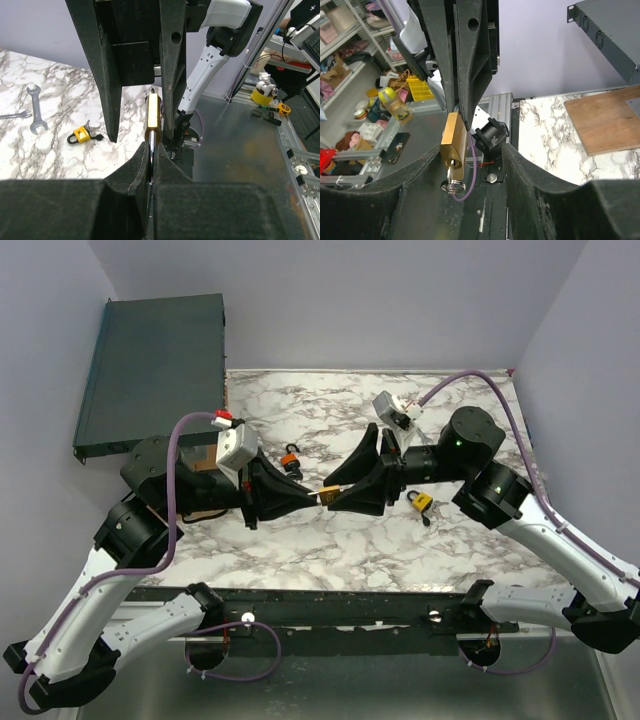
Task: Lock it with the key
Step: Pick up the lock from the center of the board.
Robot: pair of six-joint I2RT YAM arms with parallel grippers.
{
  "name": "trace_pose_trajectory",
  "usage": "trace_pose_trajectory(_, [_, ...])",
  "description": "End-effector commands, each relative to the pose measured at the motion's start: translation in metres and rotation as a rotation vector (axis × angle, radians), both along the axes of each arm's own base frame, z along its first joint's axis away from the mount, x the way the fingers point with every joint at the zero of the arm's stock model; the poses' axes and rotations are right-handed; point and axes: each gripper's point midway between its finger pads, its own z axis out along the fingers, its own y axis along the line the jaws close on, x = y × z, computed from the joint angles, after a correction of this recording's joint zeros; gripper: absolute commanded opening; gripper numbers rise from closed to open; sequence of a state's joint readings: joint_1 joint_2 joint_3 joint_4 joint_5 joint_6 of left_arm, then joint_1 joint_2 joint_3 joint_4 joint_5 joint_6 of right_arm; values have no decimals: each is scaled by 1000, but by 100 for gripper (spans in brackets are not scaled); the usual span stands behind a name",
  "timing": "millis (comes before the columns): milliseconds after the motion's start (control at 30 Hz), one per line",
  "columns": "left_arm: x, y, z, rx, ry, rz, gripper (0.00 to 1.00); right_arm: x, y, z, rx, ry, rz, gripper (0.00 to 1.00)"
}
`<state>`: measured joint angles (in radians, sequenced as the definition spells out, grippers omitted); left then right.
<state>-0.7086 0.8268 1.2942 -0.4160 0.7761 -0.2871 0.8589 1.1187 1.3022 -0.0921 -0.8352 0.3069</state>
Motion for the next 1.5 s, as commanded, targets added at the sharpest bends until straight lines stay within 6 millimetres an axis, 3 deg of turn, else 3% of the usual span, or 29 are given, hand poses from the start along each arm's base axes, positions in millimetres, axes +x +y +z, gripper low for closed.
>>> trace_pose_trajectory(0, [4, 2, 11, -11, 4, 34, 0, 0, 5, 10, 20, -30, -16, 50])
trace_pose_trajectory(533, [13, 5, 12, -6, -4, 85, 0, 2, 10, 6, -12, -15, -40, 19])
trace_pose_trajectory(800, [14, 8, 13, -2, -13, 97, 0, -2, 2, 4, -14, -23, -60, 26])
trace_pose_trajectory(1267, [15, 5, 8, 3, 3, 82, 0, -5, 2, 8, -6, -18, -41, 26])
trace_pose_trajectory(1467, [16, 4, 7, 9, 1, 79, 0, -3, 3, 9, -10, -19, -49, 20])
